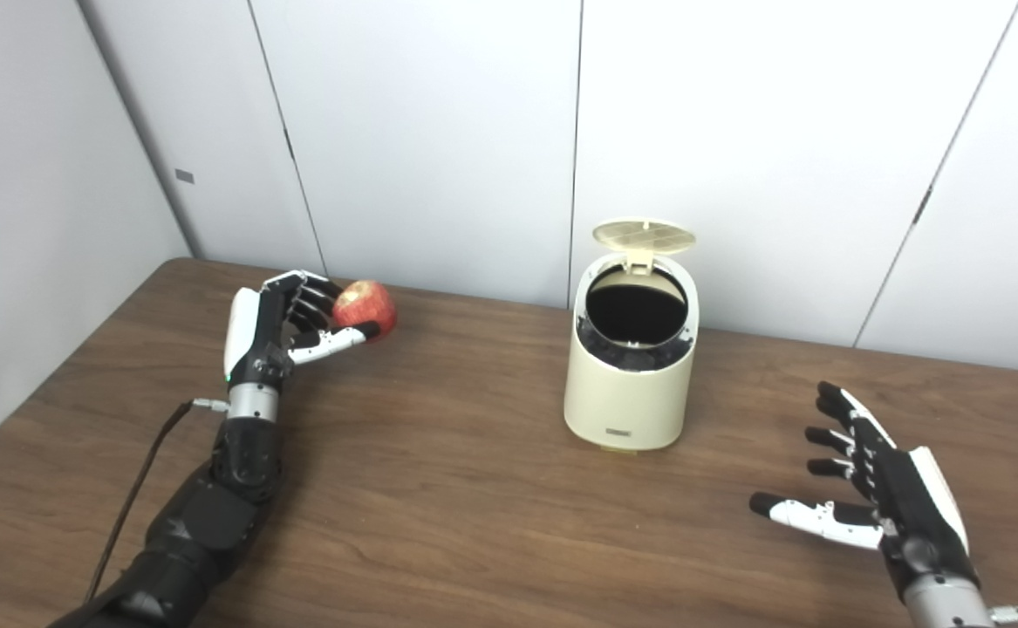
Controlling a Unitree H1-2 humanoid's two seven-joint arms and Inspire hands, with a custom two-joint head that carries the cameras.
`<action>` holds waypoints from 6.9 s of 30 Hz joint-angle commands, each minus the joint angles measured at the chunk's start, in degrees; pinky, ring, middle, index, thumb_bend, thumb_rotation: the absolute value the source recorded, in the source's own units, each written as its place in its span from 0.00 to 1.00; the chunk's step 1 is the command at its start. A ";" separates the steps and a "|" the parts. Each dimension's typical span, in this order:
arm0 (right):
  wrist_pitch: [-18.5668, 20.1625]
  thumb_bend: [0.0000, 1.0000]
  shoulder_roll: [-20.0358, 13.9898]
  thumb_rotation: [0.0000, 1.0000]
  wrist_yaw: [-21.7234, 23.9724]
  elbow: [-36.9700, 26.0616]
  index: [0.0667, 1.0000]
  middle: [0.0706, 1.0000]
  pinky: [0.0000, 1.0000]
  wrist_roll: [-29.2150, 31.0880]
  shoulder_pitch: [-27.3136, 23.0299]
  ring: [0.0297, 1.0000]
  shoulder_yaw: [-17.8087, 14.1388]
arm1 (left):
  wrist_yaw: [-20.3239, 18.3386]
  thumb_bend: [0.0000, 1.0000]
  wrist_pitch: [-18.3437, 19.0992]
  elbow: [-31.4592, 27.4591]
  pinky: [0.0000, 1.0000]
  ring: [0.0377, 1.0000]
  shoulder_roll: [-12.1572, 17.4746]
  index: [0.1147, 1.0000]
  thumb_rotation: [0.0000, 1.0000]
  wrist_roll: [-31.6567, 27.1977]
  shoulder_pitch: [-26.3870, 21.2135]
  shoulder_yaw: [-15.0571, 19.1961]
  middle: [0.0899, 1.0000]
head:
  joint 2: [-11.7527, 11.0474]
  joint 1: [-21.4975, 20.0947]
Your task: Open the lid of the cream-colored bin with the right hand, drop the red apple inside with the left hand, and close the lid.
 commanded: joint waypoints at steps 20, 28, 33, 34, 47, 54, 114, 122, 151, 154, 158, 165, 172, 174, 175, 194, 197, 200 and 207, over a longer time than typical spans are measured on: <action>-9.64 0.72 -0.22 0.18 -1.27 4.26 0.90 0.89 0.68 -1.05 -2.67 0.80 0.34 | -11.49 0.53 9.42 -31.31 0.30 0.35 -1.72 0.43 0.00 5.15 1.01 -1.03 0.40 | -0.83 -4.12; -9.71 0.73 0.00 0.21 -1.21 4.57 0.91 0.90 0.67 -1.06 -2.76 0.81 0.43 | -19.12 0.52 11.77 -36.04 0.27 0.32 -4.47 0.44 0.00 2.52 0.94 -2.33 0.39 | -0.85 -5.42; -7.86 0.73 0.50 0.23 -1.20 4.02 0.91 0.90 0.65 -1.19 -2.82 0.81 0.48 | -19.87 0.53 11.21 -36.69 0.30 0.35 -6.58 0.43 0.00 4.48 0.36 -4.03 0.41 | -0.93 -6.26; -7.63 0.73 0.54 0.22 -1.15 3.82 0.90 0.90 0.65 -1.22 -2.74 0.81 0.51 | -20.15 0.53 11.16 -36.82 0.30 0.35 -6.92 0.43 0.00 4.80 0.19 -4.45 0.41 | -0.91 -6.49; -7.01 0.71 0.74 0.18 -1.30 3.51 0.91 0.90 0.64 -2.05 -2.55 0.80 0.74 | -22.59 0.53 11.04 -38.14 0.28 0.35 -8.92 0.42 0.00 6.94 -2.68 -6.52 0.42 | -1.17 -7.67; -7.78 0.71 0.81 0.19 -1.20 3.90 0.91 0.91 0.63 -1.87 -2.61 0.80 0.78 | -22.53 0.53 10.32 -37.94 0.28 0.35 -9.33 0.42 0.00 6.92 -4.14 -6.29 0.42 | -1.09 -8.09; -8.94 0.74 2.19 0.23 -3.22 4.14 0.91 0.90 0.63 -2.46 -2.32 0.79 0.83 | -2.56 0.53 -5.01 -2.61 0.27 0.34 -15.13 0.42 0.00 12.57 -16.82 -13.94 0.41 | -1.59 -12.43; -9.89 0.73 1.83 0.23 -3.34 4.83 0.91 0.90 0.66 -2.17 -2.05 0.80 0.66 | -8.62 0.97 4.06 -4.69 0.51 0.62 -12.81 0.69 0.21 16.91 -15.69 -17.22 0.65 | -1.56 -12.53; -10.79 0.73 1.82 0.23 -2.82 4.95 0.90 0.91 0.62 -3.50 -2.20 0.77 2.02 | -2.48 0.64 -4.57 -9.22 0.35 0.45 -12.30 0.48 0.06 13.42 -11.80 -12.33 0.50 | -1.94 -11.00; -10.45 0.73 1.81 0.22 -2.62 4.79 0.90 0.91 0.63 -3.36 -2.22 0.78 2.00 | 1.45 0.54 -5.09 -10.05 0.31 0.41 -11.71 0.44 0.01 12.00 -11.64 -12.81 0.43 | -2.07 -10.72; -11.16 0.72 1.71 0.19 -2.15 5.08 0.90 0.91 0.62 -2.57 -2.28 0.77 1.95 | 5.42 0.52 -5.10 -11.14 0.30 0.38 -10.64 0.44 0.00 9.83 -11.44 -14.26 0.42 | -2.11 -10.49; -10.72 0.72 1.61 0.18 -1.85 4.68 0.90 0.90 0.63 -2.43 -2.46 0.77 2.21 | 6.67 0.52 -5.11 -14.55 0.31 0.40 -8.41 0.44 0.00 2.83 -9.78 -15.98 0.42 | -2.15 -10.27; -11.34 0.71 1.25 0.19 -1.73 4.75 0.90 0.91 0.64 -2.12 -2.78 0.77 2.05 | -5.74 0.52 -4.89 -21.70 0.38 0.49 -8.31 0.43 0.00 -9.29 -4.11 -11.82 0.44 | -2.14 -9.94; -10.85 0.71 1.23 0.20 -1.69 4.72 0.91 0.91 0.63 -2.11 -3.08 0.78 1.97 | -9.93 0.52 -2.02 -24.79 0.40 0.50 -8.54 0.43 0.00 -12.49 -1.76 -10.02 0.44 | -2.16 -9.74; -10.61 0.72 1.24 0.21 -1.72 4.69 0.90 0.90 0.64 -2.15 -3.29 0.78 1.93 | -12.33 0.52 0.02 -26.46 0.42 0.52 -8.70 0.44 0.00 -14.76 -0.54 -9.12 0.44 | -2.20 -9.69; -14.75 0.74 0.83 0.25 -2.39 7.30 0.89 0.88 0.68 -2.50 -5.34 0.78 1.70 | -26.59 0.51 11.73 -32.31 0.50 0.57 -11.49 0.43 0.06 -22.56 10.80 0.26 0.64 | -2.37 -9.10; -16.41 0.74 1.08 0.33 -2.53 8.35 0.88 0.87 0.68 -1.46 -6.07 0.79 1.22 | -27.37 0.51 10.80 -30.62 0.52 0.58 -11.46 0.43 0.06 -21.87 11.14 0.60 0.63 | -2.69 -9.11; -16.92 0.70 0.91 0.36 -2.23 8.08 0.87 0.87 0.68 -1.32 -7.22 0.79 1.23 | -28.31 0.50 9.42 -28.64 0.51 0.56 -11.29 0.43 0.06 -21.92 11.31 0.84 0.61 | -2.92 -9.48; -17.28 0.72 -0.94 0.43 -1.00 9.32 0.84 0.91 0.67 -2.93 -14.99 0.83 2.35 | -31.31 0.50 4.78 -23.20 0.48 0.54 -10.55 0.43 0.05 -22.02 12.06 1.18 0.57 | -3.75 -11.47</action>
